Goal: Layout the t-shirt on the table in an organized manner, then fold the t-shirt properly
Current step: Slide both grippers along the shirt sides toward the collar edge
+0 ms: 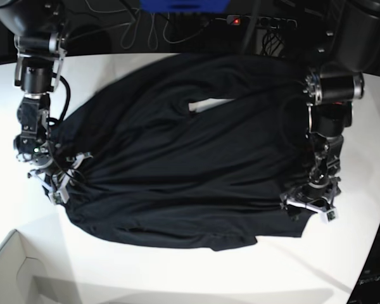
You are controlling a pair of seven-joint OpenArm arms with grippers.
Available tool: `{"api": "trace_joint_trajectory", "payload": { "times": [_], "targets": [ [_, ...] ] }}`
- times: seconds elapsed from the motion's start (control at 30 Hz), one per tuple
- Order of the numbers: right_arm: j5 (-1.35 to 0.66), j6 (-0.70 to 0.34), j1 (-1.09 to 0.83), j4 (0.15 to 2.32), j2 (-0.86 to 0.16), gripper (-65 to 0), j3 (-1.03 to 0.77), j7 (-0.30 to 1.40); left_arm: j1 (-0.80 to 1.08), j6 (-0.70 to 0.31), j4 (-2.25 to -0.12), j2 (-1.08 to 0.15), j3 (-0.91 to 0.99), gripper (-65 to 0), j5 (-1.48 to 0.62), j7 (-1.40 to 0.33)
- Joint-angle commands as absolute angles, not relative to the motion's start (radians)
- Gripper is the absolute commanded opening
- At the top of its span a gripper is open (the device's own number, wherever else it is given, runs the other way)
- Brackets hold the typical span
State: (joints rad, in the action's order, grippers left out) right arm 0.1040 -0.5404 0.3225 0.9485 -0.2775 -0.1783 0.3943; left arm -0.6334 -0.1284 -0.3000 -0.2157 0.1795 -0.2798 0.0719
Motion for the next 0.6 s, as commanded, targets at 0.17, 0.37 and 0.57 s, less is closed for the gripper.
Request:
{"api": "trace_joint_trajectory", "payload": {
  "times": [0.17, 0.37, 0.57],
  "targets": [
    [0.148, -0.533, 0.407, 0.877, -0.315, -61.9, -0.179, 0.412, -0.693, -0.116, -0.282, -0.222, 0.183, -12.9, -0.176, 0.166],
    [0.148, -0.533, 0.403, 0.952, -0.312, -61.8, -0.186, 0.412, -0.751, -0.116, -0.282, -0.225, 0.186, -12.9, -0.177, 0.165],
    [0.148, -0.533, 0.337, 1.158, -0.291, -61.8, -0.188, 0.423, -0.799, -0.119, -0.283, -0.223, 0.189, -12.9, -0.179, 0.163]
  ]
}}
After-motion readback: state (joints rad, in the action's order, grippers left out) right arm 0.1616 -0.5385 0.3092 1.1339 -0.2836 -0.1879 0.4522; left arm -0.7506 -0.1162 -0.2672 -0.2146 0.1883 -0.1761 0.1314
